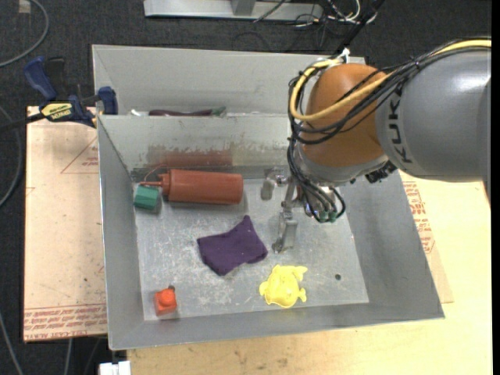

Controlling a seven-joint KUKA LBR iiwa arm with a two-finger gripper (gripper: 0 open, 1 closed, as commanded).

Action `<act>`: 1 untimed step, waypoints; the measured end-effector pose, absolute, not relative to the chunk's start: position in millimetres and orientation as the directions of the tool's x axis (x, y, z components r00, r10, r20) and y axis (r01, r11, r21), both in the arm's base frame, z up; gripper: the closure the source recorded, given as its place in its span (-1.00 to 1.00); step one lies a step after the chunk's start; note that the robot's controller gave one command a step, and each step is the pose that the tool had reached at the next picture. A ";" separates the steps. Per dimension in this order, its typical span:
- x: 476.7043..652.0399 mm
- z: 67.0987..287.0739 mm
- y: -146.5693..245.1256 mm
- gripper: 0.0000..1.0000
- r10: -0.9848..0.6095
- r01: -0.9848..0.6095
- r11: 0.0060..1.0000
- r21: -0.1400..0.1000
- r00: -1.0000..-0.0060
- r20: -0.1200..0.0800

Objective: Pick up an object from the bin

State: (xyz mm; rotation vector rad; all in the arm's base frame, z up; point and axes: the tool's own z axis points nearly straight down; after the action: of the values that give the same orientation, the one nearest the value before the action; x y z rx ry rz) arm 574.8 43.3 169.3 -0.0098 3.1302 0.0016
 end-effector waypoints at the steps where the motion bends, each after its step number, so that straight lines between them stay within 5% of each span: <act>1: 578.3 120.8 78.6 -1.00 -0.044 -0.044 0.999 0.002 -0.999 -0.001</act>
Offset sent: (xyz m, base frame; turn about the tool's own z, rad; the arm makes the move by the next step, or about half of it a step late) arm -0.0281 0.0771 -0.0993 -0.0800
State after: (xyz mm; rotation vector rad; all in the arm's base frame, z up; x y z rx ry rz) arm 578.3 78.6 120.8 -0.0687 3.1396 0.0026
